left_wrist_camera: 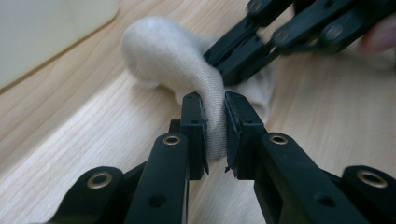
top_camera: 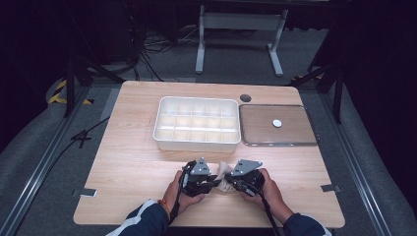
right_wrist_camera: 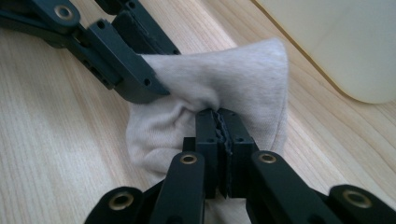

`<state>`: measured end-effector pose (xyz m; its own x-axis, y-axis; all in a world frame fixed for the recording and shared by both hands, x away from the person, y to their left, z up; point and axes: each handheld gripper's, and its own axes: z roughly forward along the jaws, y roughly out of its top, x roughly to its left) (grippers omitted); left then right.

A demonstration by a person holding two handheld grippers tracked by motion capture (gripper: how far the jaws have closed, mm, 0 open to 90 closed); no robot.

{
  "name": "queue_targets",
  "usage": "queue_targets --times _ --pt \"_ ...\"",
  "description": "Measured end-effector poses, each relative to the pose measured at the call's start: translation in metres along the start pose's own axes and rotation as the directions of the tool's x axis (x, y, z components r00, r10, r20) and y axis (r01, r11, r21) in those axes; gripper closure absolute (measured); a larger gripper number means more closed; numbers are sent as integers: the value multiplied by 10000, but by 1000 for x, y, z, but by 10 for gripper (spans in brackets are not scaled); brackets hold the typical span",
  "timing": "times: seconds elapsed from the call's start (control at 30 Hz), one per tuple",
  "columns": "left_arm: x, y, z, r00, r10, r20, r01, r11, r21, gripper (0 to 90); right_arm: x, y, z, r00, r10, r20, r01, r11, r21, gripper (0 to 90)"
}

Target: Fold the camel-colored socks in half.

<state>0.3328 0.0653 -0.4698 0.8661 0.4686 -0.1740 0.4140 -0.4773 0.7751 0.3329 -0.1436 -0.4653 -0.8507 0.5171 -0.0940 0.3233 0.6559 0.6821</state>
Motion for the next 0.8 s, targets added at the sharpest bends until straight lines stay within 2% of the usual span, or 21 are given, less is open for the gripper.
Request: queue_targets --times 0.13,0.33,0.37,0.4,0.43,0.47,0.57,0.67,0.73,0.8 --pt "6 0 1 9968 -790 90 794 9954 -529 757 1 0 3 10000 -37 -45 36 9998 -197 875" --pt "8 2 3 9953 -968 -82 963 9941 -504 775 1 2 5 9998 -125 -142 121 9996 -256 875" --pt "7 2 4 9966 -796 -194 787 9959 -436 787 1 2 5 9997 -153 -166 148 9995 -261 864" --pt "7 2 4 9966 -796 -194 787 9959 -436 797 1 2 5 9997 -153 -166 148 9995 -261 864" --pt "6 3 3 9967 -712 -389 698 9969 -355 797 1 2 5 9998 -150 -151 146 9995 -276 835" --pt "5 2 1 9964 -684 -501 664 9970 -404 811 0 2 1 10000 -77 -52 75 9996 -290 734" --pt "3 3 -1 9968 -493 -624 469 9981 -392 814 -2 1 -2 9999 96 109 -93 9995 -317 723" --pt "-2 4 0 9971 -206 -732 172 9987 -470 813 -5 0 -1 9992 403 85 -400 9988 -282 769" --pt "-5 6 1 9963 -54 -861 13 9988 -484 810 -4 1 2 9996 257 147 -254 9994 -227 783" --pt "-7 7 3 9970 152 -756 -201 9977 -647 802 0 3 4 9996 141 254 -137 9997 -185 785"
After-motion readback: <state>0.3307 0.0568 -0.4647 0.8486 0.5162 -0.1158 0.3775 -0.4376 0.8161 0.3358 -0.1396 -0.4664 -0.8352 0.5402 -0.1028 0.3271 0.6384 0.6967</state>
